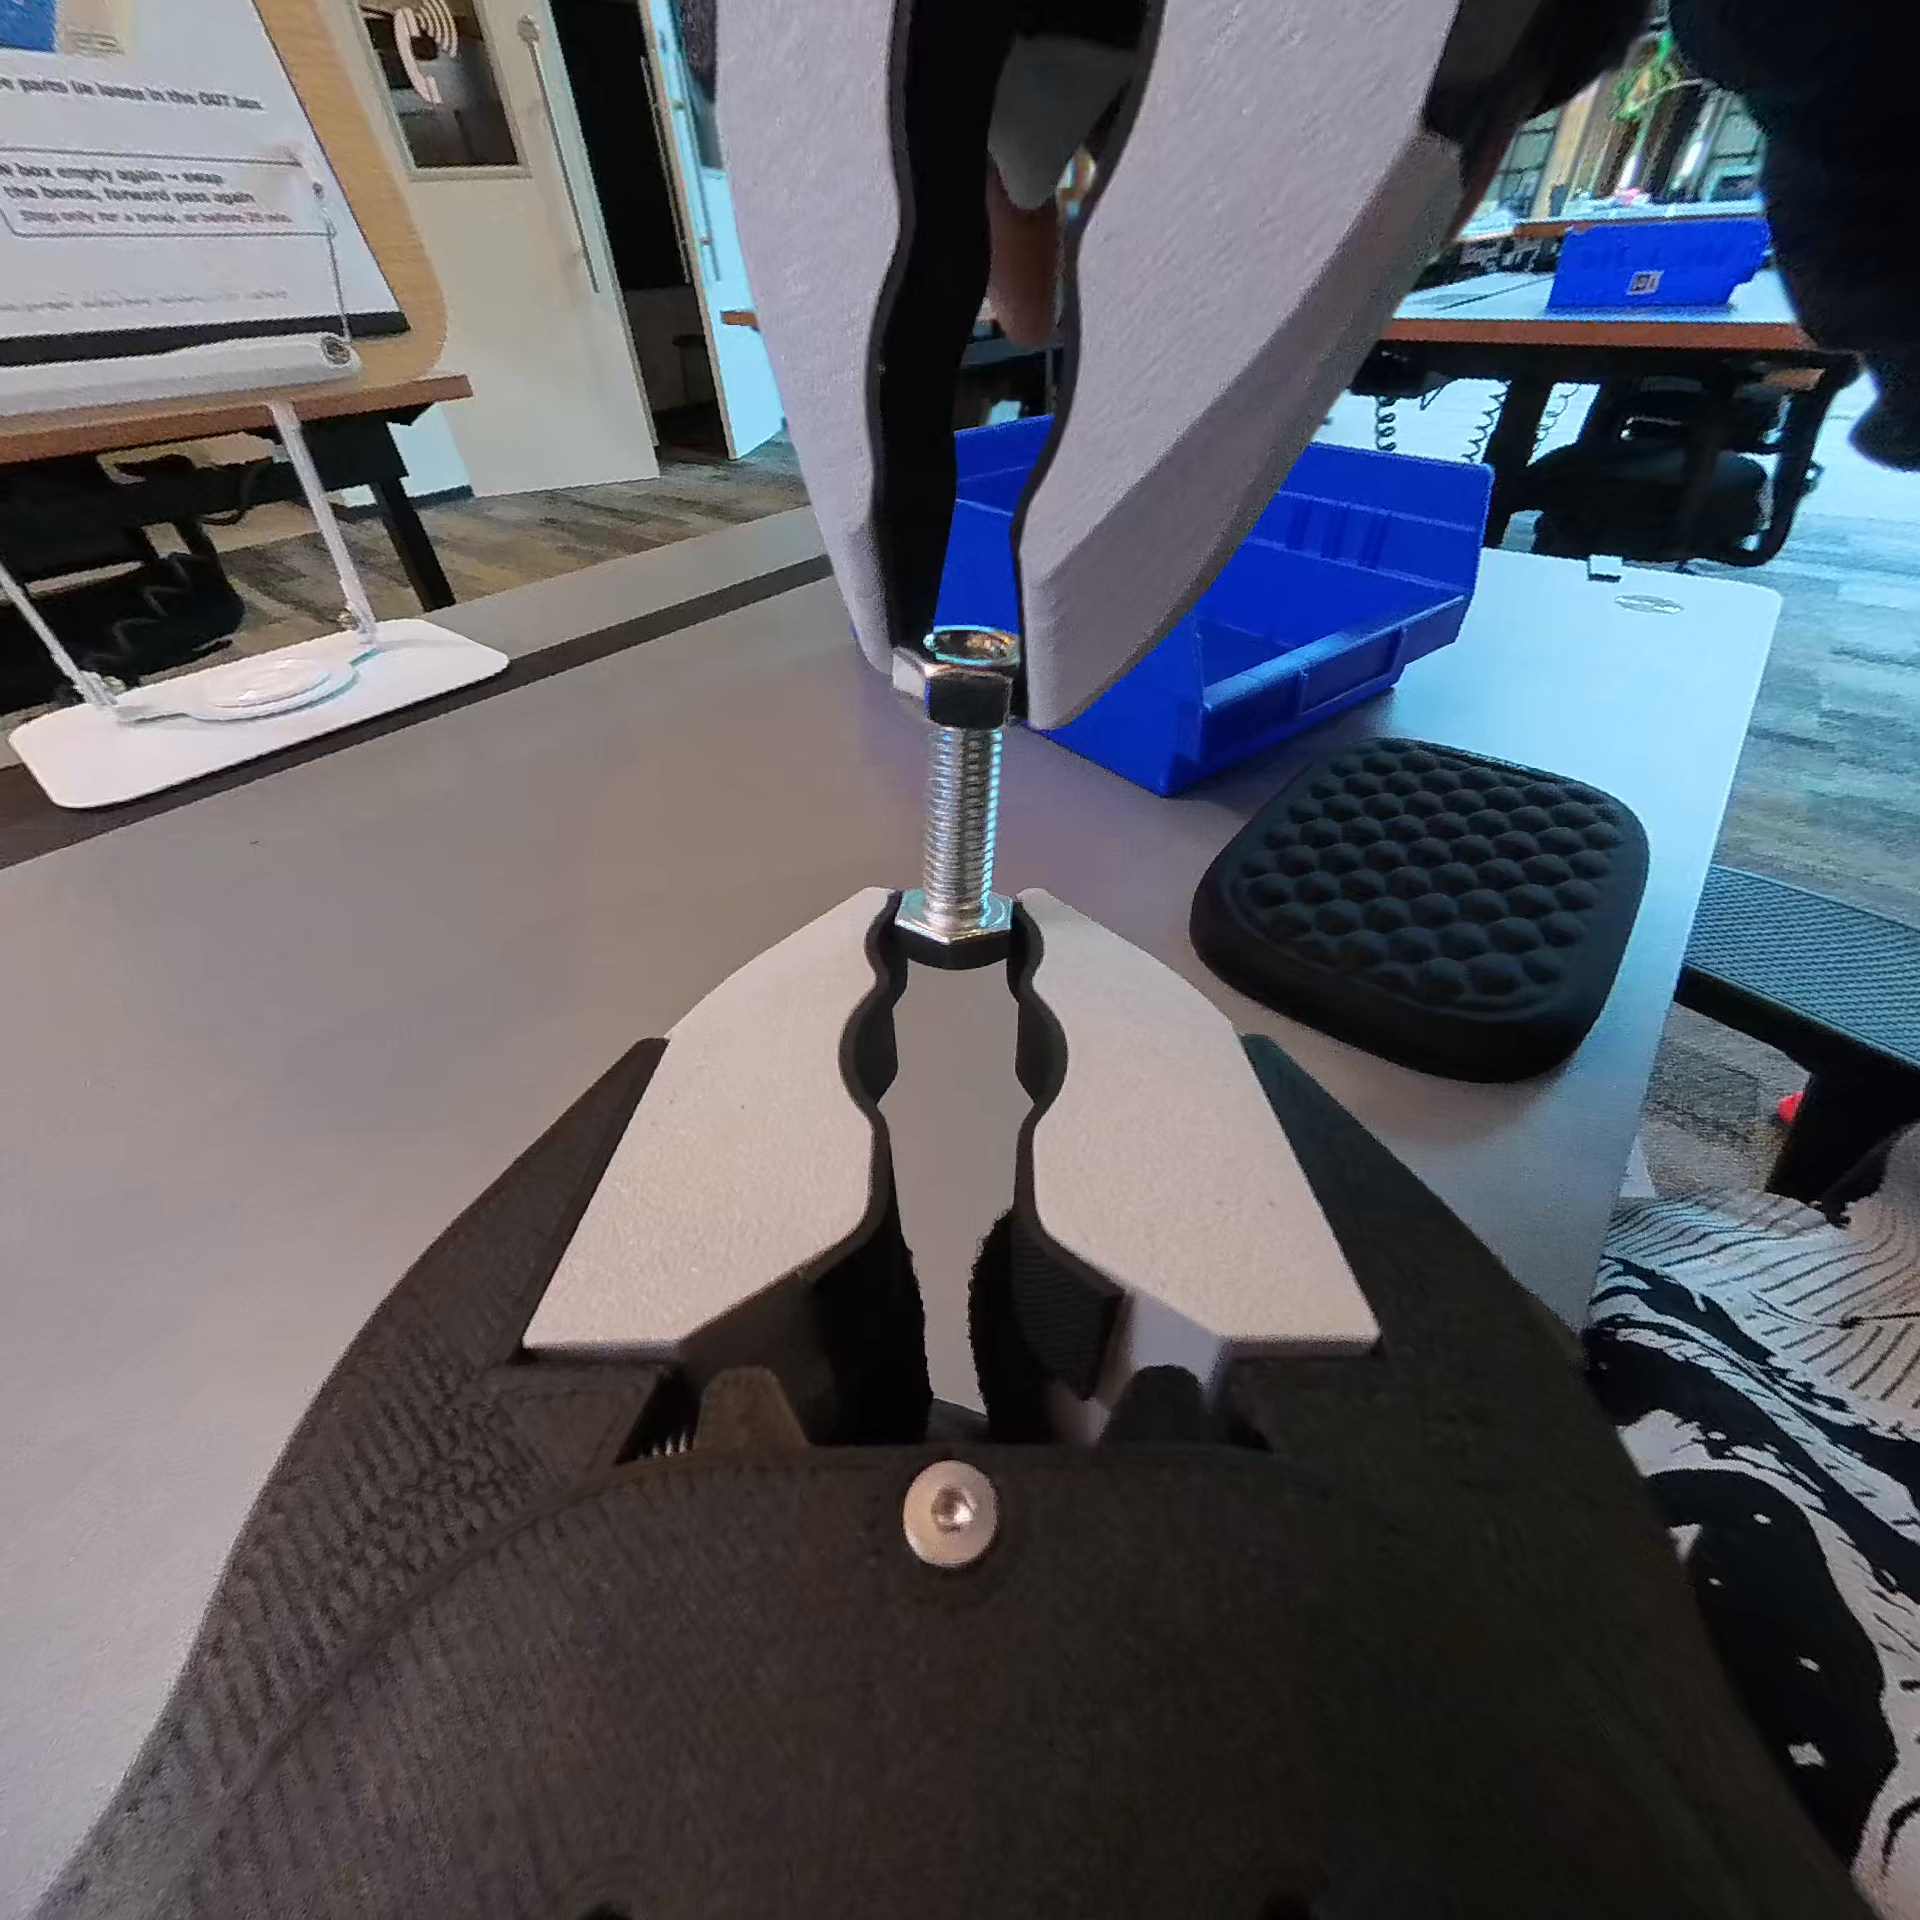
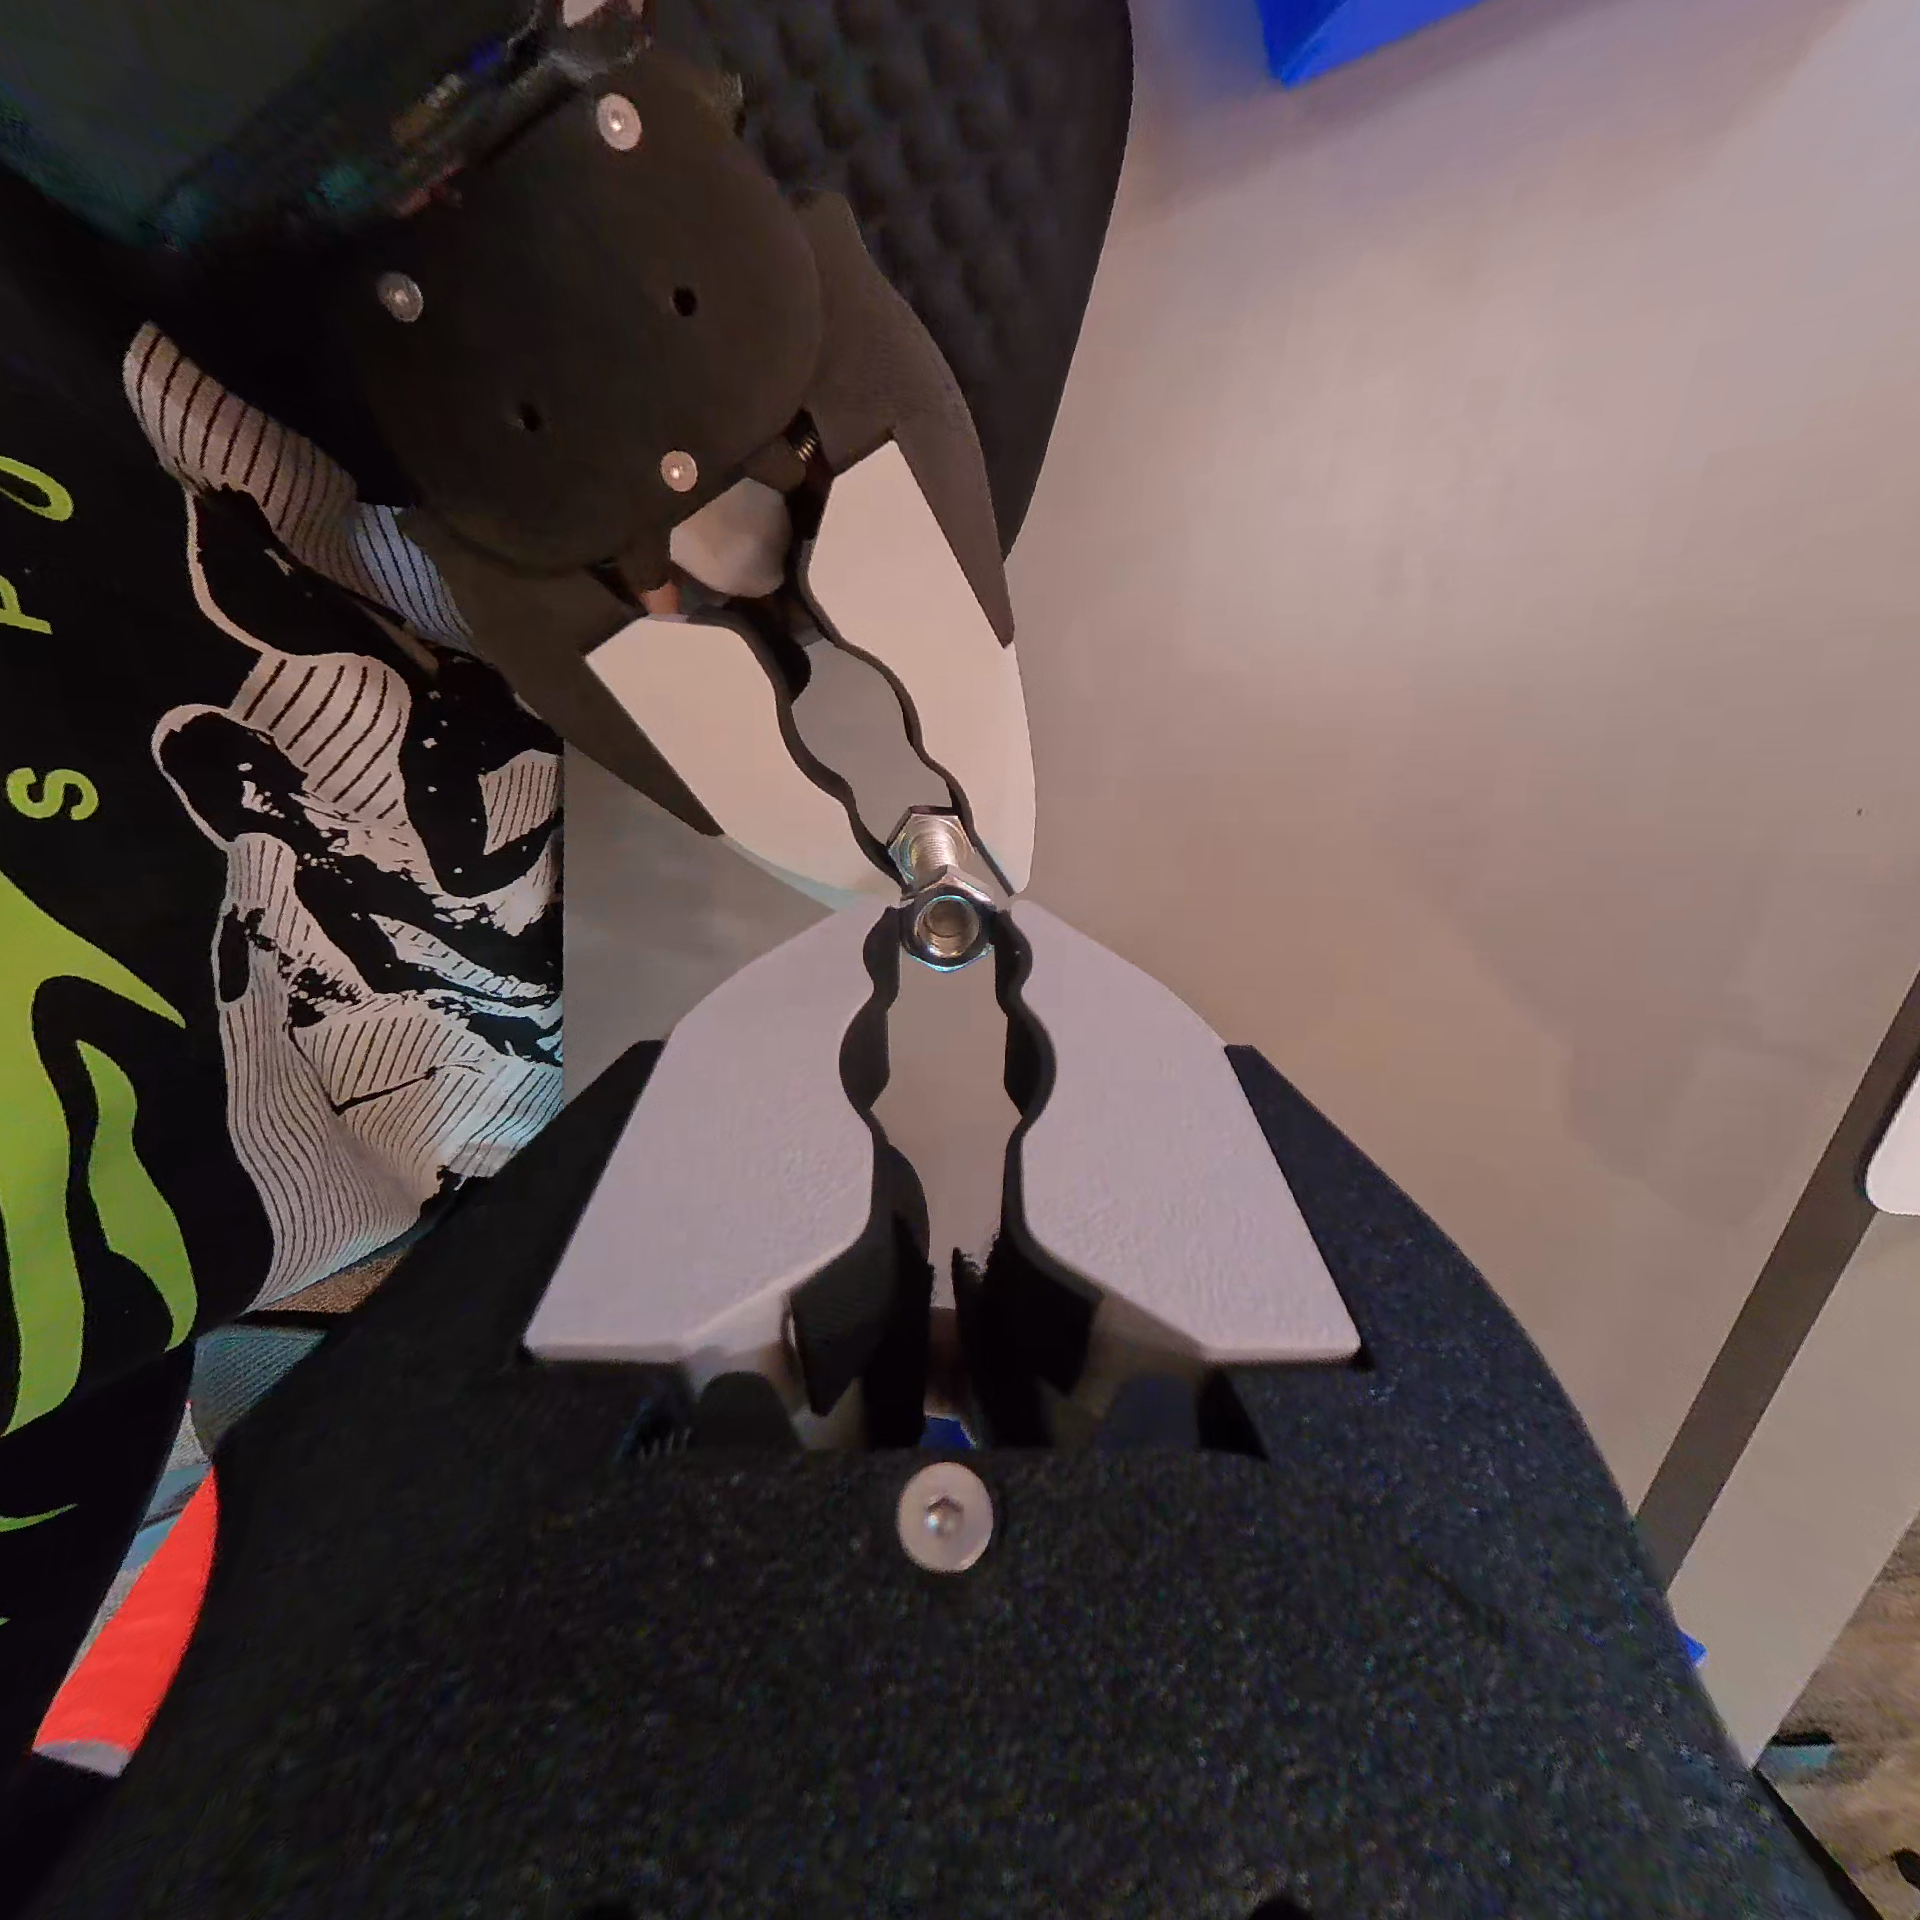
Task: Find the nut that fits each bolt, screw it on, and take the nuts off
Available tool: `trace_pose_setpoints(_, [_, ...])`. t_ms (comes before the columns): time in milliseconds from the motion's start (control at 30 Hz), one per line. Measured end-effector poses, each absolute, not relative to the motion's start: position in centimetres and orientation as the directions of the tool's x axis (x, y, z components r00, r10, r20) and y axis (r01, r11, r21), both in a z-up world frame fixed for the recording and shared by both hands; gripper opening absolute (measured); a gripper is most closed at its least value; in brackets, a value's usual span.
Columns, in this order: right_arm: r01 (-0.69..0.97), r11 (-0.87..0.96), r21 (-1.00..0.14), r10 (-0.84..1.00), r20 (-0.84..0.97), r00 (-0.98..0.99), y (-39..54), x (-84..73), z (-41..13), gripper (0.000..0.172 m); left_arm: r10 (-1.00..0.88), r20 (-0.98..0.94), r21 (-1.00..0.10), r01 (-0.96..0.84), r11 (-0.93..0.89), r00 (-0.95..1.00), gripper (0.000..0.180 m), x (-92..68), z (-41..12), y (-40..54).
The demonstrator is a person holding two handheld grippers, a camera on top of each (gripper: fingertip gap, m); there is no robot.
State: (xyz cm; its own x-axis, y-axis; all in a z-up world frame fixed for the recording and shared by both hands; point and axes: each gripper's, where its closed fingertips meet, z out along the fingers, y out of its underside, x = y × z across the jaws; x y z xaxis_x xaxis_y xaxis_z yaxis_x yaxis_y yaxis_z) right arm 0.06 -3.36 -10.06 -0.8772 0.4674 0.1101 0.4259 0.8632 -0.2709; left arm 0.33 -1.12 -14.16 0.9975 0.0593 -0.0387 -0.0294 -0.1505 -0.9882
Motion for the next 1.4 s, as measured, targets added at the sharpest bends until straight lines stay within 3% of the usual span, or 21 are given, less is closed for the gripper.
trace_pose_setpoints(433, [0.439,0.742,-0.508,0.518,0.017,-0.855,-3.2,0.2,-10.6,0.027,0.01,0.001,-0.992,0.002,-0.124,1.0,0.018,0.6,-14.1,-1.2])
trace_pose_setpoints(600, [0.538,0.616,-0.576,0.695,0.075,-0.715,1.8,-1.1,-12.4,0.028,0.006,0.055,-0.996,0.055,-0.064,0.998,0.019,-0.8,-13.1,-2.5])
trace_pose_setpoints(733, [0.62,0.44,-0.649,0.824,0.018,-0.566,4.2,-1.9,-14.8,0.035,0.054,0.075,-0.997,0.076,-0.014,0.996,0.019,-3.9,-12.5,-4.1])
trace_pose_setpoints(967, [0.603,0.276,-0.748,0.861,-0.086,-0.501,3.3,-2.3,-17.7,0.034,0.069,0.09,-0.995,0.086,0.048,0.994,0.019,-5.9,-12.0,-5.8])
trace_pose_setpoints(1267, [0.456,0.354,-0.817,0.748,-0.045,-0.662,-0.5,-0.7,-17.4,0.026,0.054,0.043,-0.999,0.041,0.021,0.998,0.019,-5.3,-12.5,-5.6])
trace_pose_setpoints(1400, [0.44,0.415,-0.796,0.697,-0.033,-0.717,-1.4,0.4,-18.4,0.022,0.061,0.037,-0.999,0.036,0.015,0.997,0.019,-5.3,-12.6,-5.5])
